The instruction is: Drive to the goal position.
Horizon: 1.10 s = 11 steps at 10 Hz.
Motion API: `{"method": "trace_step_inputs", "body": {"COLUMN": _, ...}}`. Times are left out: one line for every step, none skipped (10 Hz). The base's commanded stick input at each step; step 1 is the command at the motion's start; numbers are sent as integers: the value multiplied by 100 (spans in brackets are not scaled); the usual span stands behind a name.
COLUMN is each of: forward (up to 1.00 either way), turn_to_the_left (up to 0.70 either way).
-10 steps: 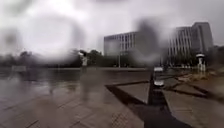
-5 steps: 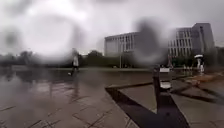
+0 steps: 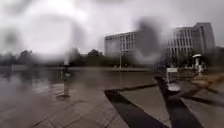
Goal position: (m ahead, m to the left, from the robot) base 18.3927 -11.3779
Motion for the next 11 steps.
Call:
{"method": "trace_step_inputs", "body": {"forward": 70, "turn_to_the_left": 0}}
{"method": "trace_step_inputs", "body": {"forward": 70, "turn_to_the_left": 0}}
{"method": "trace_step_inputs", "body": {"forward": 70, "turn_to_the_left": 0}}
{"method": "trace_step_inputs", "body": {"forward": 70, "turn_to_the_left": 0}}
{"method": "trace_step_inputs", "body": {"forward": 70, "turn_to_the_left": 0}}
{"method": "trace_step_inputs", "body": {"forward": 70, "turn_to_the_left": 0}}
{"method": "trace_step_inputs", "body": {"forward": 70, "turn_to_the_left": 0}}
{"method": "trace_step_inputs", "body": {"forward": 70, "turn_to_the_left": -21}}
{"method": "trace_step_inputs", "body": {"forward": 70, "turn_to_the_left": -27}}
{"method": "trace_step_inputs", "body": {"forward": 70, "turn_to_the_left": -27}}
{"method": "trace_step_inputs", "body": {"forward": 70, "turn_to_the_left": -26}}
